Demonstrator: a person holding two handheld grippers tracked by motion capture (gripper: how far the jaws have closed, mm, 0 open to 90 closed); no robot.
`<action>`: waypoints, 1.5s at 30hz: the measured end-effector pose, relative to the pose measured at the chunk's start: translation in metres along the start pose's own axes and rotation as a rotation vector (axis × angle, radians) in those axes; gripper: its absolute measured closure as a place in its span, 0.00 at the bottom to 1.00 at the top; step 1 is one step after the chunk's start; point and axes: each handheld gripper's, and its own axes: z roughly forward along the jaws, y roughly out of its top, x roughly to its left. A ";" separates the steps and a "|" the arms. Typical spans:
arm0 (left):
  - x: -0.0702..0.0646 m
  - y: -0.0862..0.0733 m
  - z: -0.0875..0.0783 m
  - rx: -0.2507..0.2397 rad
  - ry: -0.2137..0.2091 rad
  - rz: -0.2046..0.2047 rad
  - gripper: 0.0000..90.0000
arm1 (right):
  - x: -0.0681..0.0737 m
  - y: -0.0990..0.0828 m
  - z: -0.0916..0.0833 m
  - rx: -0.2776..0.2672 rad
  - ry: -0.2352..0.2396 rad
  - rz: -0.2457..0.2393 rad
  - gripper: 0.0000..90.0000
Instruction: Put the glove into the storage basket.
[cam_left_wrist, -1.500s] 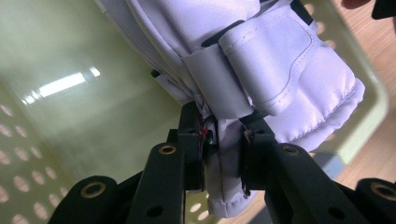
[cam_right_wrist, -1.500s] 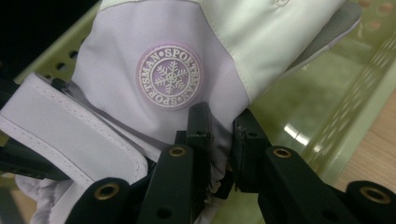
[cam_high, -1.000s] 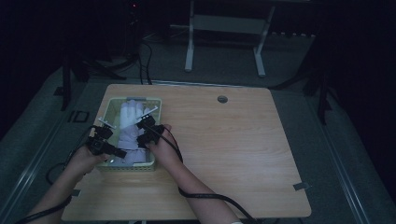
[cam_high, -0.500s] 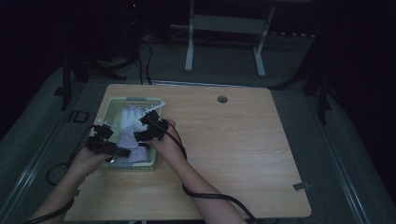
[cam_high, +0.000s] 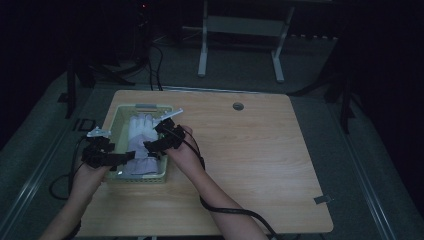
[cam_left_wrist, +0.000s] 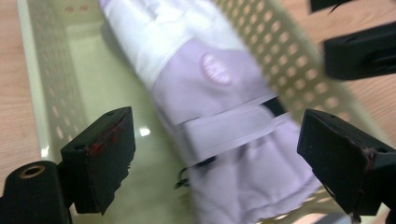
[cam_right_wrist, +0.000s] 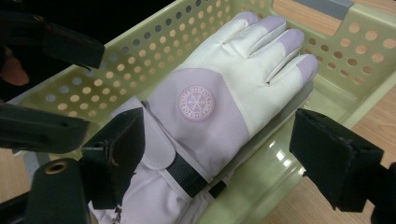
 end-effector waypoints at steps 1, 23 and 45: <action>-0.003 0.000 -0.002 -0.015 -0.021 -0.007 0.13 | 0.000 0.000 -0.001 0.001 0.001 -0.003 0.20; -0.076 -0.005 0.012 -0.091 -0.102 0.119 0.13 | -0.027 -0.020 -0.033 0.009 -0.019 -0.020 0.17; -0.138 -0.005 0.041 -0.105 -0.199 0.251 0.13 | -0.070 -0.073 -0.083 -0.021 -0.066 0.005 0.17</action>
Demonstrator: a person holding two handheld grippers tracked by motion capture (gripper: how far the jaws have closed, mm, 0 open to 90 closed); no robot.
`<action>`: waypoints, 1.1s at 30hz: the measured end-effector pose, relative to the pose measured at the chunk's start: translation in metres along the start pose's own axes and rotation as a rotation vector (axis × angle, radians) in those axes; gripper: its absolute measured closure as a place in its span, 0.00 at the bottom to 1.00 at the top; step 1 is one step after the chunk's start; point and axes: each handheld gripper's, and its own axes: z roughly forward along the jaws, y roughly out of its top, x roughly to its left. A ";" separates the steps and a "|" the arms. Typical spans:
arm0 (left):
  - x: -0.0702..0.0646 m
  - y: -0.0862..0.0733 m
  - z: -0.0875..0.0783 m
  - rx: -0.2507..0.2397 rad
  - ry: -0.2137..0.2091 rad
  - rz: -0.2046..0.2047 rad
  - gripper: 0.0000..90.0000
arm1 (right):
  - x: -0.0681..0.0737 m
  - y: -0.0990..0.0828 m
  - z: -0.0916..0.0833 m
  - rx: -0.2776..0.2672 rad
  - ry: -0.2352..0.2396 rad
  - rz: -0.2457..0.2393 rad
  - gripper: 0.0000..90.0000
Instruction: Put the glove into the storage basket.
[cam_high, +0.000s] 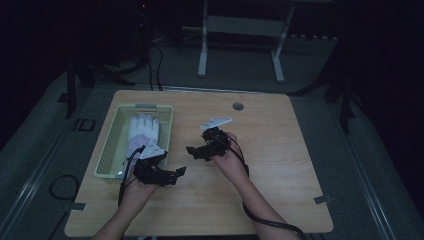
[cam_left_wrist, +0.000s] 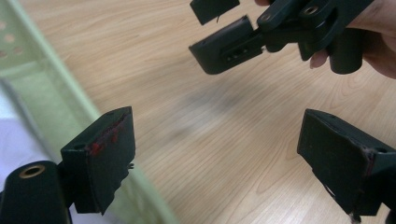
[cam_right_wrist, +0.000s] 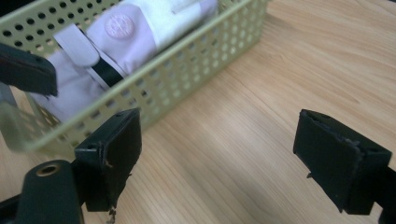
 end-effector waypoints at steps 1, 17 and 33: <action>-0.003 0.000 0.002 0.001 -0.003 0.011 0.13 | -0.002 -0.003 -0.002 -0.001 -0.004 0.002 0.17; -0.039 -0.010 0.046 0.062 -0.124 0.073 0.13 | -0.036 -0.058 -0.029 -0.010 -0.054 0.036 0.17; -0.061 -0.028 0.087 0.115 -0.175 0.128 0.13 | -0.050 -0.108 -0.038 0.020 -0.073 0.025 0.17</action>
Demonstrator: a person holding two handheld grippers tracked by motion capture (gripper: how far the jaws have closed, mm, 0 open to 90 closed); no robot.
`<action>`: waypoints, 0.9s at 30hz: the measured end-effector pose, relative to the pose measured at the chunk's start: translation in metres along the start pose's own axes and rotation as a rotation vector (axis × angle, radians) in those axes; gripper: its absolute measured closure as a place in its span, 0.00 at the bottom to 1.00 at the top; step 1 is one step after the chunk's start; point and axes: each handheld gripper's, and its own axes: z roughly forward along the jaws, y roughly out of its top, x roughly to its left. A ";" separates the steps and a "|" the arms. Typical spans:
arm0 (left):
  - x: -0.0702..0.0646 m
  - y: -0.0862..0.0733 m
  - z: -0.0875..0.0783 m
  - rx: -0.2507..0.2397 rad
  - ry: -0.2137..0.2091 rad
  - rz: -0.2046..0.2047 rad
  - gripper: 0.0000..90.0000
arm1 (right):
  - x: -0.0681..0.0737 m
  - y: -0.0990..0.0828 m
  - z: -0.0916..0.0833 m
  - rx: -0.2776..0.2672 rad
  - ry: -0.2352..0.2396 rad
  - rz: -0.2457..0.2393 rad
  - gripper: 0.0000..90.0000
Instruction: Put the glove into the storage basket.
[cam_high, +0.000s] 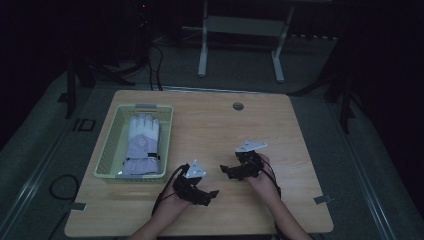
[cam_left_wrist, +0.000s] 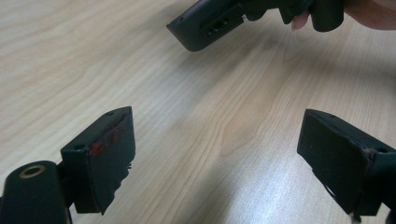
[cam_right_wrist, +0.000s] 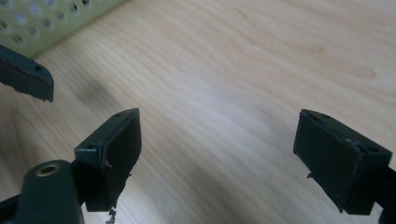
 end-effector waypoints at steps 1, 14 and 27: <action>0.000 -0.001 0.002 -0.002 -0.002 0.002 0.13 | -0.001 -0.002 0.000 0.000 0.001 0.001 0.17; -0.007 -0.013 0.017 0.011 0.046 0.040 0.13 | 0.001 -0.029 -0.004 -0.017 -0.026 -0.022 0.16; -0.012 -0.018 0.017 -0.027 0.057 0.036 0.13 | -0.003 -0.047 -0.008 -0.038 -0.070 -0.013 0.14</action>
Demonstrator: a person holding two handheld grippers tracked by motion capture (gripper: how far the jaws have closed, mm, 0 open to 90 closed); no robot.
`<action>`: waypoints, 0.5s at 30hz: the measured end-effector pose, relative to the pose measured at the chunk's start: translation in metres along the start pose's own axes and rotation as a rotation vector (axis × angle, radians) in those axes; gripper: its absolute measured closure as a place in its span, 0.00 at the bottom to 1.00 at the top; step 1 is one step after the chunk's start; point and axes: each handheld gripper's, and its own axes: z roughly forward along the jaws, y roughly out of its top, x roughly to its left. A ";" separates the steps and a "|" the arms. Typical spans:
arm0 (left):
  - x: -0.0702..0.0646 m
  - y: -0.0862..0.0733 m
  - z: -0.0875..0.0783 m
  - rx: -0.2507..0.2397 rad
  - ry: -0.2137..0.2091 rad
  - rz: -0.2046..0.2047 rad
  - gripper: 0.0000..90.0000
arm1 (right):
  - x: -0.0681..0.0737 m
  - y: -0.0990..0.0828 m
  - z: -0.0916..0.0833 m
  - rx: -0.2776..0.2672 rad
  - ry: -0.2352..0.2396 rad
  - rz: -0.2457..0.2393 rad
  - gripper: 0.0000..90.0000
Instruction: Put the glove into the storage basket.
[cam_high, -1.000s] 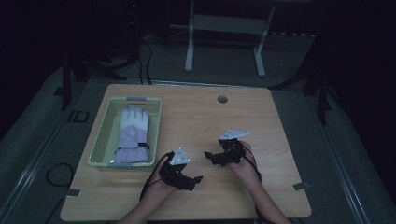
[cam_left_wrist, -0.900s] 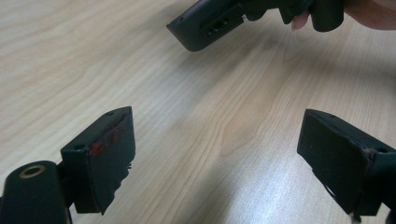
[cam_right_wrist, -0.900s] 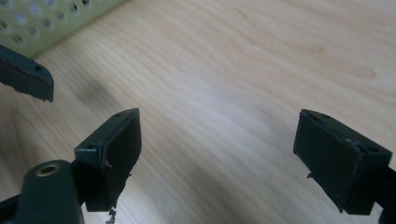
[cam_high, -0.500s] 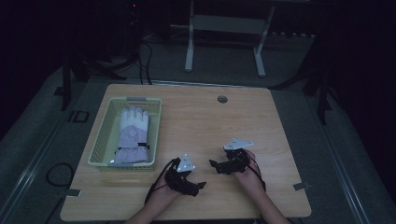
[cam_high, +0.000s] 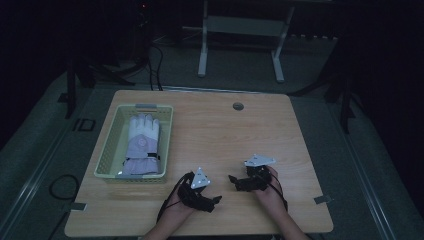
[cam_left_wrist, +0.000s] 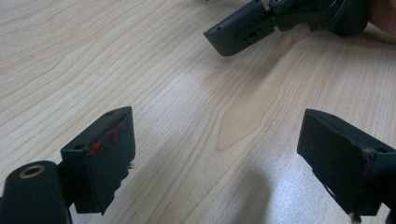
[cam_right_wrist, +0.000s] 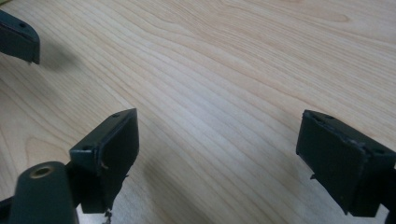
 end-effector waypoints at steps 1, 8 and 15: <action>0.000 0.000 -0.001 -0.006 0.004 0.004 0.13 | -0.001 -0.001 -0.001 -0.005 -0.001 0.000 0.14; 0.000 -0.003 -0.007 -0.014 0.025 0.012 0.13 | -0.008 -0.004 -0.007 -0.025 -0.010 0.014 0.14; 0.001 -0.005 -0.007 -0.018 0.016 0.007 0.12 | -0.016 -0.006 -0.010 -0.031 0.002 0.039 0.14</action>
